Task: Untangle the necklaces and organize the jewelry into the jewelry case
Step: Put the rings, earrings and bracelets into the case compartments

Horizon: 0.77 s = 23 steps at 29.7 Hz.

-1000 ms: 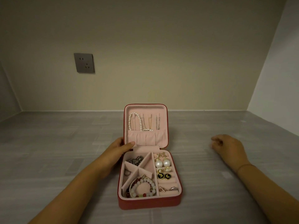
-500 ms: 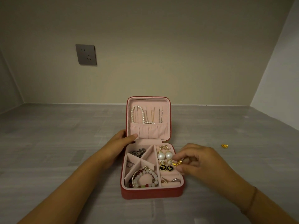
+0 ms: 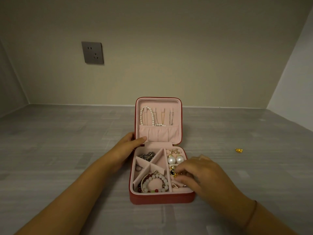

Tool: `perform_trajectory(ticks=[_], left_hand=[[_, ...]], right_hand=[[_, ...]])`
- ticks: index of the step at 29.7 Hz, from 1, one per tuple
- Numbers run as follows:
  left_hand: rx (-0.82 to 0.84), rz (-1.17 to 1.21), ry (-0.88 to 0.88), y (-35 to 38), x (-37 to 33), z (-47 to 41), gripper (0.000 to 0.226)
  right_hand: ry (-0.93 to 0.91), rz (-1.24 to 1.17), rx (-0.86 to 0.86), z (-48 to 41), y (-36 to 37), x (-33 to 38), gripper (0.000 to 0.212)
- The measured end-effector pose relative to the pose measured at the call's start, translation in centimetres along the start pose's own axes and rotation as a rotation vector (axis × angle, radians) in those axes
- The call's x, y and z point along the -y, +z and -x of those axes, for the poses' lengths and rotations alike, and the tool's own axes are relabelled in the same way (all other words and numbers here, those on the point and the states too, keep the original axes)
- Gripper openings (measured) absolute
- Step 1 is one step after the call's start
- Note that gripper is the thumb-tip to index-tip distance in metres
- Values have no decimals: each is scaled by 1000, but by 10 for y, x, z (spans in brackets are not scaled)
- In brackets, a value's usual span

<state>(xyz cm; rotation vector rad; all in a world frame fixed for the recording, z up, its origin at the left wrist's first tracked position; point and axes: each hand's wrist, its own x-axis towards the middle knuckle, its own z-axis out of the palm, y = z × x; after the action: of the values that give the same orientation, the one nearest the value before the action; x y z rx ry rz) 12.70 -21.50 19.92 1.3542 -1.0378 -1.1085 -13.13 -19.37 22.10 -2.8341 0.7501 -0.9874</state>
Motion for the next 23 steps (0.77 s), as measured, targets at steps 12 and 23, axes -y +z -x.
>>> perform_trajectory(ticks=[12, 23], left_hand=[[6, 10, 7, 0, -1, 1, 43], [1, 2, 2, 0, 1, 0, 47]], right_hand=[[-64, 55, -1, -3, 10, -4, 19], [136, -218, -5, 0, 14, -4, 18]])
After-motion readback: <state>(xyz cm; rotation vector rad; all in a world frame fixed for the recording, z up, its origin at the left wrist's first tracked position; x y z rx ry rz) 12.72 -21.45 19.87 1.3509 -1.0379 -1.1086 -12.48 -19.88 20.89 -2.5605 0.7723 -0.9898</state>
